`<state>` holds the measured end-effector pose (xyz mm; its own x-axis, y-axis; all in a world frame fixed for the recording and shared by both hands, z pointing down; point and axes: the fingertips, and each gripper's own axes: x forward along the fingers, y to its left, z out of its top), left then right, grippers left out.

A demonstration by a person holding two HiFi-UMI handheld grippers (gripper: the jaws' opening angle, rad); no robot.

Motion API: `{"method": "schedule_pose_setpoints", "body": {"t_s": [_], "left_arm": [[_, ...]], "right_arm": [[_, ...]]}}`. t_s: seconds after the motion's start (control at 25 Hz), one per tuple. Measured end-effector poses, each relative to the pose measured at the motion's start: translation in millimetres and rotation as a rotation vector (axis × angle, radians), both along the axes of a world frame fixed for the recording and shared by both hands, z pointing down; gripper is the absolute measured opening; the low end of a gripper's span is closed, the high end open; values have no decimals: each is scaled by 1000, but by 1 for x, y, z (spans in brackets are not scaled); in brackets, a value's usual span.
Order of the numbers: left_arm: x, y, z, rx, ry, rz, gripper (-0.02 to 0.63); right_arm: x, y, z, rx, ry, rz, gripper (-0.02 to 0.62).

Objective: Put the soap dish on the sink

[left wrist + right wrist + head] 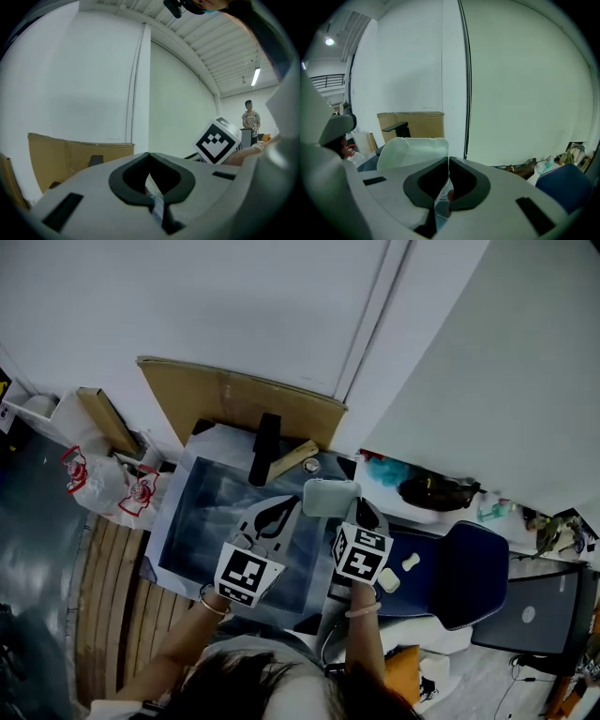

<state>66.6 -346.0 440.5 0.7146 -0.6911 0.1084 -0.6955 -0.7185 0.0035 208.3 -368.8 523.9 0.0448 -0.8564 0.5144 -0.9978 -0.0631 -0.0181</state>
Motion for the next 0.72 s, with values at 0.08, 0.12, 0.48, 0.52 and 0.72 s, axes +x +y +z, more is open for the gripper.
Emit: {"method": "schedule_pose_setpoints", "body": {"t_s": [0.08, 0.12, 0.48, 0.52, 0.72], "left_arm": [[0, -6, 3, -8, 1, 4, 3], [0, -9, 4, -12, 4, 6, 2], [3, -30, 18, -45, 8, 25, 3], [4, -32, 20, -49, 7, 26, 3], [4, -44, 26, -61, 7, 26, 3]], "right_arm": [[2, -7, 5, -9, 2, 1, 28], [3, -10, 7, -14, 3, 3, 28], [6, -37, 40, -77, 36, -18, 28], [7, -40, 44, -86, 44, -22, 28], [13, -52, 64, -124, 69, -28, 28]]}}
